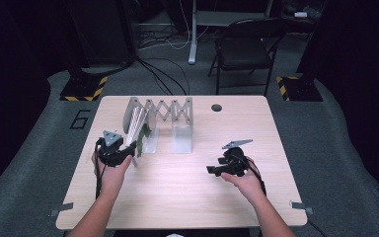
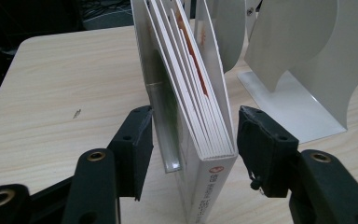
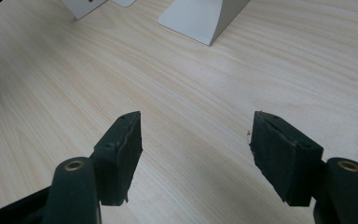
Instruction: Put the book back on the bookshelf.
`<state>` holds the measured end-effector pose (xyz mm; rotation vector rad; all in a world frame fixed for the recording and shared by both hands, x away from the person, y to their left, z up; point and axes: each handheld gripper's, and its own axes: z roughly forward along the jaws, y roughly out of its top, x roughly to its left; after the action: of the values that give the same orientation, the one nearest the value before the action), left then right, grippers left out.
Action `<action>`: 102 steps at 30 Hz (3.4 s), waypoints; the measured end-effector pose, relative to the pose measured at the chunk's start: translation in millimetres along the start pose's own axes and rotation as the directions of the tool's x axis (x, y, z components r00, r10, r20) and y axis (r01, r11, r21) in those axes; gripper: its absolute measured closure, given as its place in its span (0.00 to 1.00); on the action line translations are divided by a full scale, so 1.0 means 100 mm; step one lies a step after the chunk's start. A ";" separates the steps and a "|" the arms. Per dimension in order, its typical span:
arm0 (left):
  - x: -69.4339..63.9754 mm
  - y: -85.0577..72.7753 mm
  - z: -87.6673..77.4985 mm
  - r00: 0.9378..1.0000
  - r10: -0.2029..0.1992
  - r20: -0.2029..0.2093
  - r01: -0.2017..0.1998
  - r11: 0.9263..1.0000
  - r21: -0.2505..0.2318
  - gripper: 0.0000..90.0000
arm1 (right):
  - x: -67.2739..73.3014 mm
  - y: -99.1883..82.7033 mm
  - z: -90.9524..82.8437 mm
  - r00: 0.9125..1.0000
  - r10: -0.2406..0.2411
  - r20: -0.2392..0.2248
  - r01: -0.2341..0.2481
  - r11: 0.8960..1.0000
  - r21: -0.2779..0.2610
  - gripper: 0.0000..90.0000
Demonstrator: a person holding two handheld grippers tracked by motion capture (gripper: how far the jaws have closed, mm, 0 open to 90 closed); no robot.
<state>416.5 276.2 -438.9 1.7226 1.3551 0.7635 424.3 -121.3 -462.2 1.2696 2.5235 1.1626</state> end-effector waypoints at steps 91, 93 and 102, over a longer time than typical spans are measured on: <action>-0.53 -0.55 -0.31 0.950 0.123 0.286 -0.153 0.984 0.086 0.49 | -0.01 -0.06 -0.09 0.999 0.026 0.028 -0.026 1.000 -0.009 0.37; -0.54 -0.58 -0.30 0.945 0.129 0.301 -0.160 0.984 0.079 0.49 | -0.03 -0.06 -0.09 0.999 0.018 0.030 -0.017 1.000 -0.017 0.37; -0.62 -0.69 -0.17 0.924 0.159 0.348 -0.211 0.971 0.116 0.49 | -0.03 -0.10 -0.04 0.999 0.019 0.042 -0.020 1.000 0.016 0.38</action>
<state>353.3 226.9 -489.0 2.0172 1.0468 0.4455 418.8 -129.5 -466.9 1.3110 2.5018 1.1085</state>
